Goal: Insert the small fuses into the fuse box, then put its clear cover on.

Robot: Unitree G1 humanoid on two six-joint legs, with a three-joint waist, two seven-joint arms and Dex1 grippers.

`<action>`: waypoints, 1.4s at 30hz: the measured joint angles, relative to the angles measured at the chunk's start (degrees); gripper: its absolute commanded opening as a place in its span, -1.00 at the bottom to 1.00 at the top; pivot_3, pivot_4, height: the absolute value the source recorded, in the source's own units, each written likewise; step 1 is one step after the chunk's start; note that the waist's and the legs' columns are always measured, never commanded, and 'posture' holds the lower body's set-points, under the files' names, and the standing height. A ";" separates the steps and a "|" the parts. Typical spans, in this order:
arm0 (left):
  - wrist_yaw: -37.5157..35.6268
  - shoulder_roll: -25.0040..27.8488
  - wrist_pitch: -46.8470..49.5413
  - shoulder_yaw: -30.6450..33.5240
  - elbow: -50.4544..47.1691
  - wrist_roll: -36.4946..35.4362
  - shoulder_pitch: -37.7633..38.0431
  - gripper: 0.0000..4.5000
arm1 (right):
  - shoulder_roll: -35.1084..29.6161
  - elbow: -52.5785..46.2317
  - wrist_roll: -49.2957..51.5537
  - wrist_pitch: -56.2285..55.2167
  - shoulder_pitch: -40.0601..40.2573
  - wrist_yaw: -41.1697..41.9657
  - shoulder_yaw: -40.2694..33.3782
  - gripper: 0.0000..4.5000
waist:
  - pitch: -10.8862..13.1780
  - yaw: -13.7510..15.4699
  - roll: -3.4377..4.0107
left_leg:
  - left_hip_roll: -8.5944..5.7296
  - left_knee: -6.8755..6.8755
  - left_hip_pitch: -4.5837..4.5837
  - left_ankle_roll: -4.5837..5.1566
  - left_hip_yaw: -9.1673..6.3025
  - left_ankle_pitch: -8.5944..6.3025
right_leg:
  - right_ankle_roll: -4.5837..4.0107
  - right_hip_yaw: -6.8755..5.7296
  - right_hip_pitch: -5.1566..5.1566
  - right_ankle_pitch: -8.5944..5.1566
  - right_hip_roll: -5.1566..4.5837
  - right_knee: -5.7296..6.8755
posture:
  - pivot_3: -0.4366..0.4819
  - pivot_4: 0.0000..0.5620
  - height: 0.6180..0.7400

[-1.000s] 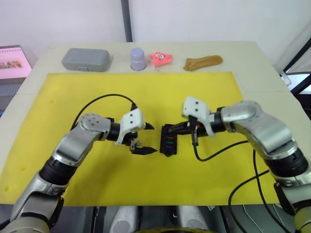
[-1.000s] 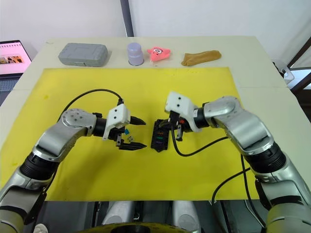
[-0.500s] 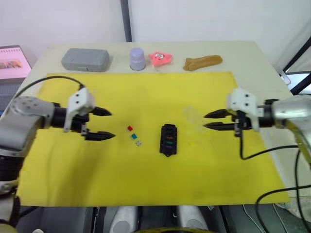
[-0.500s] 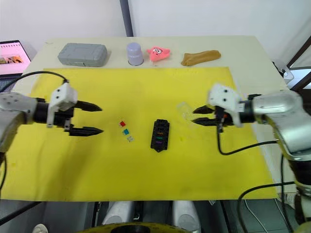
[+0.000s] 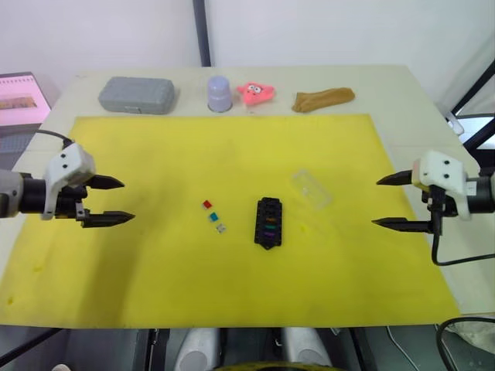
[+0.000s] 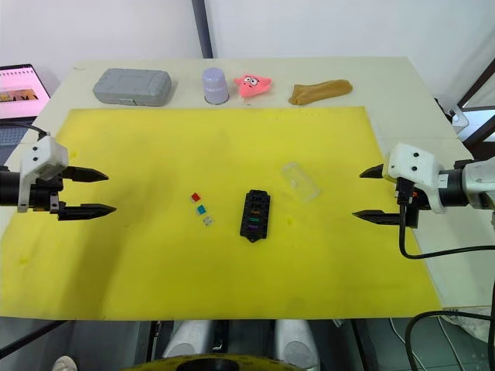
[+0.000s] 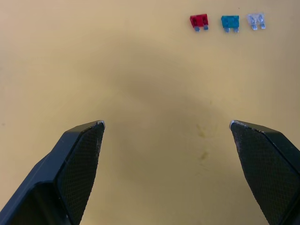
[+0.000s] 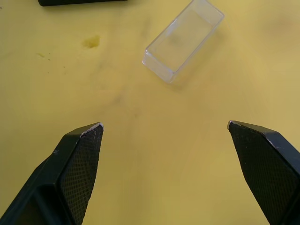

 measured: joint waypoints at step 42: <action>-6.16 -28.94 38.43 -19.64 33.13 -3.64 -30.05 1.00 | 16.05 -23.29 10.96 24.03 -23.42 -10.29 19.14 0.99 | -0.03 0.50 -0.06 | -0.24 0.11 -0.05 -0.37 -0.11 0.21 | 0.00 -0.04 -0.06 0.00 -0.19 0.20 | -0.05 -0.47 1.00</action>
